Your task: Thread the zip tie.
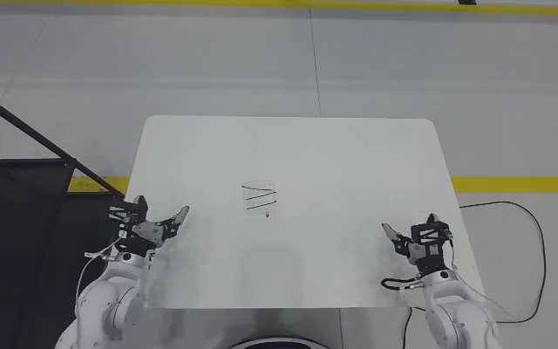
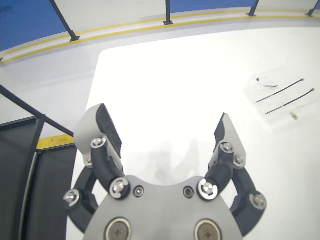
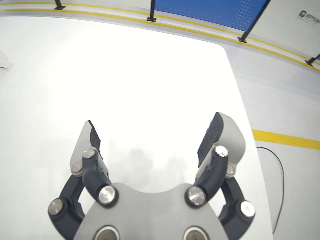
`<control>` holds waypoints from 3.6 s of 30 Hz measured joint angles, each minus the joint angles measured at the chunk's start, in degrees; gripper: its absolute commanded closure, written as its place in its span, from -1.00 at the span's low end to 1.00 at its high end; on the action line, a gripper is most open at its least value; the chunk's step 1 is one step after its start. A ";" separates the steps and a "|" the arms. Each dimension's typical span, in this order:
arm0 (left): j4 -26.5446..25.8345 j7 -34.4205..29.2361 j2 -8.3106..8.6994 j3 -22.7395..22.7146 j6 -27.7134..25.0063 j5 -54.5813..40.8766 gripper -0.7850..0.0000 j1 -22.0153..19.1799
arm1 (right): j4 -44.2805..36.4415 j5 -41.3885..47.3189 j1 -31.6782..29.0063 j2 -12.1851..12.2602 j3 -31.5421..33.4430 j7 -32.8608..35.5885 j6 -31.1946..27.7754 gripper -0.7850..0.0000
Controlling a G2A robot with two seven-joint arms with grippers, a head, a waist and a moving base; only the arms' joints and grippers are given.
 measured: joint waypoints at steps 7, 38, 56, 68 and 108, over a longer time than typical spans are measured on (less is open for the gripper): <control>2.25 0.65 0.46 -3.19 -12.92 -9.45 -1.00 -1.24 | -1.48 10.86 7.38 0.28 -2.70 13.59 -13.57 -1.00; 5.17 -2.93 0.59 -2.37 -22.57 -21.05 -1.00 -5.08 | 12.72 38.03 36.89 -1.93 -22.69 49.53 -10.52 -1.00; 7.26 -5.46 0.84 -2.63 -26.89 -25.99 -1.00 -6.44 | 25.34 44.29 51.44 -4.87 -32.84 54.26 -4.18 -1.00; 6.05 -5.65 0.67 -1.69 -25.04 -28.67 -1.00 -6.11 | 33.96 52.17 58.15 -7.77 -39.34 56.69 -1.26 -0.75; 5.96 -5.65 0.66 -1.68 -24.82 -28.72 -1.00 -6.02 | 71.90 67.80 76.63 -19.96 -51.95 56.05 -8.76 0.23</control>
